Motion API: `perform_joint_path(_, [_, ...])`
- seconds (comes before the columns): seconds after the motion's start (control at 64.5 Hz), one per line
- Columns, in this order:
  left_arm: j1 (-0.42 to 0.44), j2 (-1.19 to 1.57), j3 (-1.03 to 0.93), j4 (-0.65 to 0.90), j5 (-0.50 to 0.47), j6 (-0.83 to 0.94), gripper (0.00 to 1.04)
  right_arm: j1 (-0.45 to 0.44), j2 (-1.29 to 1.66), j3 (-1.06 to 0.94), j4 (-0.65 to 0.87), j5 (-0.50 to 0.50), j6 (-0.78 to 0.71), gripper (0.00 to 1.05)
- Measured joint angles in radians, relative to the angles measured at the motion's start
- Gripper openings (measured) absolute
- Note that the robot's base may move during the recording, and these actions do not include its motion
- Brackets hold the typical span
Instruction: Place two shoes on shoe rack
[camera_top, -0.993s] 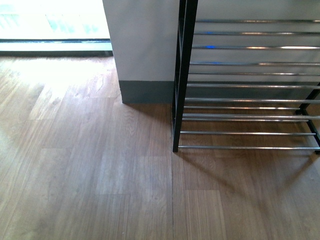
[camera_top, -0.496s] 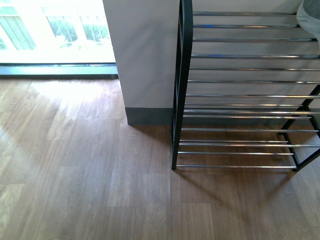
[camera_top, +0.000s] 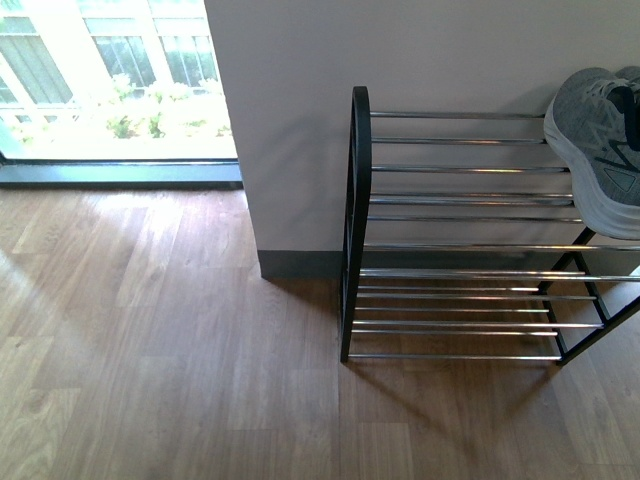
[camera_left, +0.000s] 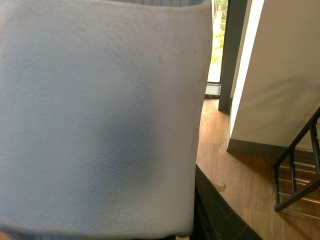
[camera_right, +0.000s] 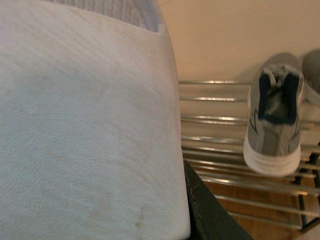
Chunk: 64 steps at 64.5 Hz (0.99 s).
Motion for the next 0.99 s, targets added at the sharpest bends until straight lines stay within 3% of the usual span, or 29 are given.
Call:
perform_joint_path(0.264, [0.000, 0.000, 0.000, 0.000, 0.000, 0.000, 0.02, 0.241, 0.396, 0.261, 0.028, 0.304, -0.026, 0.01])
perform_joint_path(0.481, [0.000, 0.000, 0.000, 0.000, 0.000, 0.000, 0.02, 0.350, 0.708, 0.488, 0.008, 0.519, -0.040, 0.01])
perform_joint_path(0.76, [0.000, 0.000, 0.000, 0.000, 0.000, 0.000, 0.02, 0.365, 1.028, 0.784, -0.099, 0.697, -0.085, 0.01])
perform_joint_path(0.993, [0.000, 0.000, 0.000, 0.000, 0.000, 0.000, 0.02, 0.328, 1.201, 0.938, -0.141, 0.773, -0.161, 0.01])
